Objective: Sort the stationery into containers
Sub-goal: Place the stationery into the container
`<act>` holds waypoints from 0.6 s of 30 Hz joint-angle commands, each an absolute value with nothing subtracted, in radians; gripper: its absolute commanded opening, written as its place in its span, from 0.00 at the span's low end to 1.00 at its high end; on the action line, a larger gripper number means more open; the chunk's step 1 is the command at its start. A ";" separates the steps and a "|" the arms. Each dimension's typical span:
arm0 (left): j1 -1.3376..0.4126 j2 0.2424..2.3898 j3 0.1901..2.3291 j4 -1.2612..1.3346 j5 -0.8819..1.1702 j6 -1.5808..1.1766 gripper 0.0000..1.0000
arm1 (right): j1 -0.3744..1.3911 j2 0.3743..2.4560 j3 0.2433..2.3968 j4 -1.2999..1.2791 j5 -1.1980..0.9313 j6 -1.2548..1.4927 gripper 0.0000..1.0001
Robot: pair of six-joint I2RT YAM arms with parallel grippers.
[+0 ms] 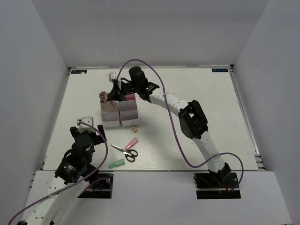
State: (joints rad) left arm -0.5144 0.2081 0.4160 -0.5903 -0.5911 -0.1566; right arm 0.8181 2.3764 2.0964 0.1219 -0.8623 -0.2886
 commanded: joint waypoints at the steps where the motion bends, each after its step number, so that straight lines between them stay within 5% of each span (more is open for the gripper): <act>1: -0.509 0.207 0.411 -0.575 -0.584 -0.152 1.00 | 0.816 2.378 2.102 0.089 -0.865 -0.353 0.00; 2: -0.511 0.212 0.411 -0.575 -0.583 -0.152 1.00 | 0.815 2.375 2.102 0.081 -0.868 -0.354 0.00; 3: -0.509 0.210 0.411 -0.575 -0.583 -0.152 1.00 | 0.816 2.378 2.100 0.072 -0.870 -0.351 0.15; 4: -0.511 0.210 0.413 -0.575 -0.583 -0.152 1.00 | 0.815 2.375 2.102 0.061 -0.870 -0.353 0.43; 11: -0.509 0.228 0.413 -0.572 -0.571 -0.158 1.00 | 0.816 2.338 2.105 0.028 -0.841 -0.362 0.57; 13: -0.511 0.236 0.413 -0.578 -0.552 -0.161 0.93 | 0.815 2.312 2.102 0.002 -0.819 -0.361 0.58; 15: -0.508 0.258 0.413 -0.574 -0.516 -0.175 0.54 | 0.815 2.260 2.103 -0.073 -0.758 -0.354 0.41; 17: -0.511 0.287 0.419 -0.575 -0.476 -0.220 0.11 | 0.816 2.182 2.109 -0.158 -0.650 -0.335 0.00; 18: -0.511 0.332 0.425 -0.597 -0.460 -0.239 0.01 | 0.815 2.157 2.111 -0.232 -0.573 -0.312 0.00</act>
